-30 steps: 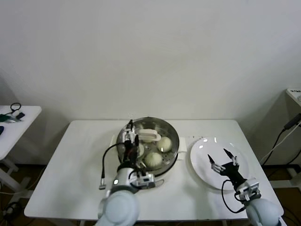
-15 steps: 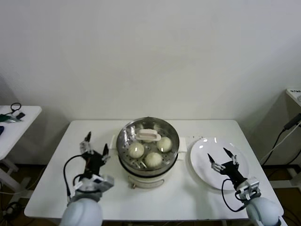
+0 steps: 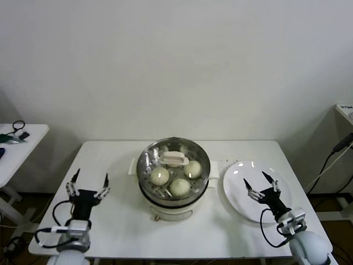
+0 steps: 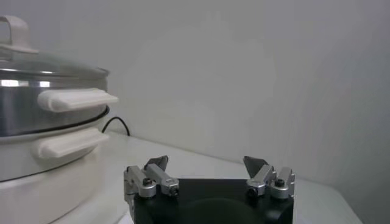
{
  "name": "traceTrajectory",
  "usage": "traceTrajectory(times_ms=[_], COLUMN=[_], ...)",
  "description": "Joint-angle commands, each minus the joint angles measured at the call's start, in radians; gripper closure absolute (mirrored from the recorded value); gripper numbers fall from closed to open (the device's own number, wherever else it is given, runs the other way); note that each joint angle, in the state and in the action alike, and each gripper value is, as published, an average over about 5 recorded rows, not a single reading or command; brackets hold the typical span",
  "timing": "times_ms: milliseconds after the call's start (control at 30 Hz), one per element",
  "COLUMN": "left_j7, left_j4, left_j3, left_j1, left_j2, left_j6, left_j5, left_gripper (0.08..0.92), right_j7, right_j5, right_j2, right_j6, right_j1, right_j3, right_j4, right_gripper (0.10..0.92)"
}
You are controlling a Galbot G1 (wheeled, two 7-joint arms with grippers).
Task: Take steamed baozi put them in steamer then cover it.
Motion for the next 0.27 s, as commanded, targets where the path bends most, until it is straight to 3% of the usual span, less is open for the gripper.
traceTrajectory(times_ms=[33,267], left_j7=[0.019,0.045], left_j4=[0.043,0.048], left_j3=[-0.108,-0.11], left_j1=[0.054,0.06], left_j2=[-0.065,-0.061], left_j6=[-0.175,-0.186], left_j5=[-0.184,-0.188], left_gripper=[0.177,0.177], right_j7=[-0.009,-0.018], right_j5=[0.013,0.014], right_j2=[-0.004,-0.005], right_j6=[0.005,0.006], right_j1=[-0.006,-0.016], right_j3=[0.002,0.006], right_j4=[0.018,0.03], right_gripper=[0.203,0.203])
